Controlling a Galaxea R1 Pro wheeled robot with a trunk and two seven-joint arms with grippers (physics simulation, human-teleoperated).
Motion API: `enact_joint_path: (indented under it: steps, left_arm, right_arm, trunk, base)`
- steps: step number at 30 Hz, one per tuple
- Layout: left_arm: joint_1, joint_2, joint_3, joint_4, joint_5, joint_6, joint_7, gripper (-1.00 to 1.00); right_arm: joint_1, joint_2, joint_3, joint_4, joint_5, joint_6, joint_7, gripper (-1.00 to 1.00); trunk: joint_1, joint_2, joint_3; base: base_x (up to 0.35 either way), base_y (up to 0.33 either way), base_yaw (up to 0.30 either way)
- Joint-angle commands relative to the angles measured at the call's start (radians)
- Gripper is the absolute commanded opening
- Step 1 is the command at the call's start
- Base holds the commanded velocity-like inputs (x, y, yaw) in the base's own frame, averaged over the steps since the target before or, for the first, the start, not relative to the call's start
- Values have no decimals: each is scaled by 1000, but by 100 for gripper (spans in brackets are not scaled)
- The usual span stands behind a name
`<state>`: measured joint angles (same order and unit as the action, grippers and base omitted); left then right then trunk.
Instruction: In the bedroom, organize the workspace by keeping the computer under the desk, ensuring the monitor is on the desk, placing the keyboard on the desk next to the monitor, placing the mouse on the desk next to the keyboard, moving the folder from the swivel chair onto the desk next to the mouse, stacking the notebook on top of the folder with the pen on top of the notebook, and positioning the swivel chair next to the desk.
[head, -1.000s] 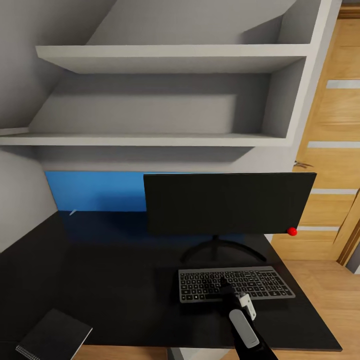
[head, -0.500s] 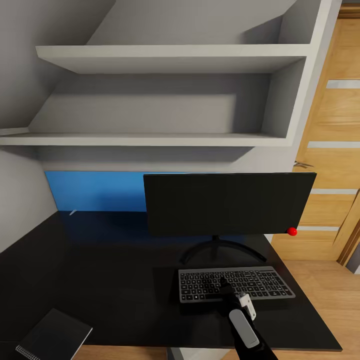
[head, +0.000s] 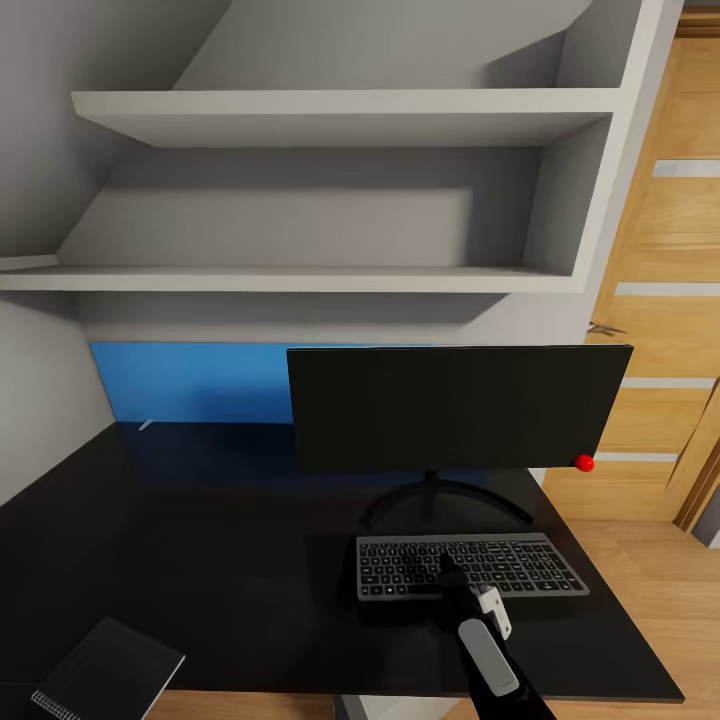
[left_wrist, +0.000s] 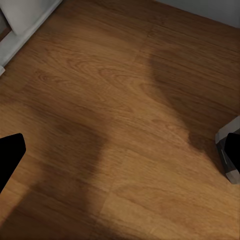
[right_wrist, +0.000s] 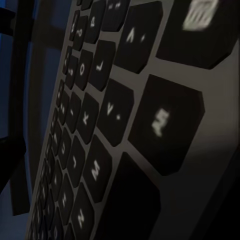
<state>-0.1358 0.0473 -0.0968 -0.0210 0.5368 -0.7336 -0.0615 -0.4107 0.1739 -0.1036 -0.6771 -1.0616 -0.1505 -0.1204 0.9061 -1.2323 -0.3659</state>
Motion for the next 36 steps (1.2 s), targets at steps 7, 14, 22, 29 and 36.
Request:
enact_joint_path:
  steps: [7, 14, 22, 29, 36]
  left_arm:
    - [-1, 0, -7, 1, 12, -3, -6, 100]
    - [-1, 0, -6, 1, 12, -3, -6, 100]
    - [-1, 0, -6, 1, 12, -3, -5, 100]
    - [-1, 0, -6, 1, 12, -3, -5, 100]
    - [-1, 0, -7, 1, 12, -3, -6, 100]
  right_arm:
    - [0, 1, -1, -1, -12, -3, -1, 100]
    - [0, 1, -1, -1, -12, -3, -1, 100]
    - [0, 1, -1, -1, -12, -3, -1, 100]
    - [0, 1, -1, -1, -12, -3, -1, 100]
    - [0, 1, -1, -1, -12, -3, -1, 100]
  trunk:
    - [-4, 6, 2]
    - [-31, 55, 24]
    - [-61, 111, 49]
    - [-84, 153, 68]
    - [-84, 153, 68]
  base:
    - [0, 0, 0]
    - [0, 0, 0]
    - [0, 0, 0]
    - [0, 0, 0]
    - [0, 0, 0]
